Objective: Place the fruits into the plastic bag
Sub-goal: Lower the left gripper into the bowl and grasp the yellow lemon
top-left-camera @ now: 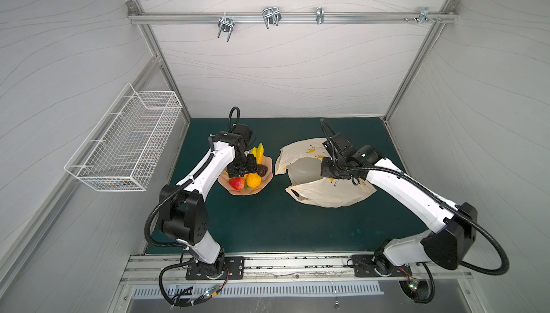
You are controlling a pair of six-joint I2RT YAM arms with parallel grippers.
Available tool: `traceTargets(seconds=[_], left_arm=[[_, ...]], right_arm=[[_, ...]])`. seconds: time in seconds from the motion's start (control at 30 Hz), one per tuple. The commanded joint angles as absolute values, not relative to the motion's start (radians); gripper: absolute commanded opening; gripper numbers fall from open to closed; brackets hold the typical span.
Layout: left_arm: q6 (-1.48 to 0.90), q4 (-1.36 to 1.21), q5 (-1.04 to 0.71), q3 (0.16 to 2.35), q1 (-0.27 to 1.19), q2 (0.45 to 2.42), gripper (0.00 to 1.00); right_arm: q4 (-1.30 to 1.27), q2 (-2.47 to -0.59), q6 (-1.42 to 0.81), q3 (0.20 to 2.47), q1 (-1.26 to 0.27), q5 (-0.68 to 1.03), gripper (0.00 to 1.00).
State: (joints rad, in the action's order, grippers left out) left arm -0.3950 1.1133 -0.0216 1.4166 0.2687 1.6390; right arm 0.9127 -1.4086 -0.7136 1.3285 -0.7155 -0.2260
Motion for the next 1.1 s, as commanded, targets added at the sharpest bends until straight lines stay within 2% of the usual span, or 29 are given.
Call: traceTargets(seconds=[0.0,0.57,1.07], left_arm=[[-0.343,1.147,0.004,1.479,0.278,1.684,0.65],[-0.32,1.133,0.004,1.571,0.305,1.868,0.52],[-0.294,1.142,0.067,1.606,0.321,1.935,0.44]], right_arm=[[0.928,-1.404,-0.709,1.334,-0.714,-0.226,0.0],[0.915,-1.405,-0.71,1.333,-0.714,-0.221,0.0],[0.913,-1.397,-0.716,1.321,-0.714,-0.226,0.0]])
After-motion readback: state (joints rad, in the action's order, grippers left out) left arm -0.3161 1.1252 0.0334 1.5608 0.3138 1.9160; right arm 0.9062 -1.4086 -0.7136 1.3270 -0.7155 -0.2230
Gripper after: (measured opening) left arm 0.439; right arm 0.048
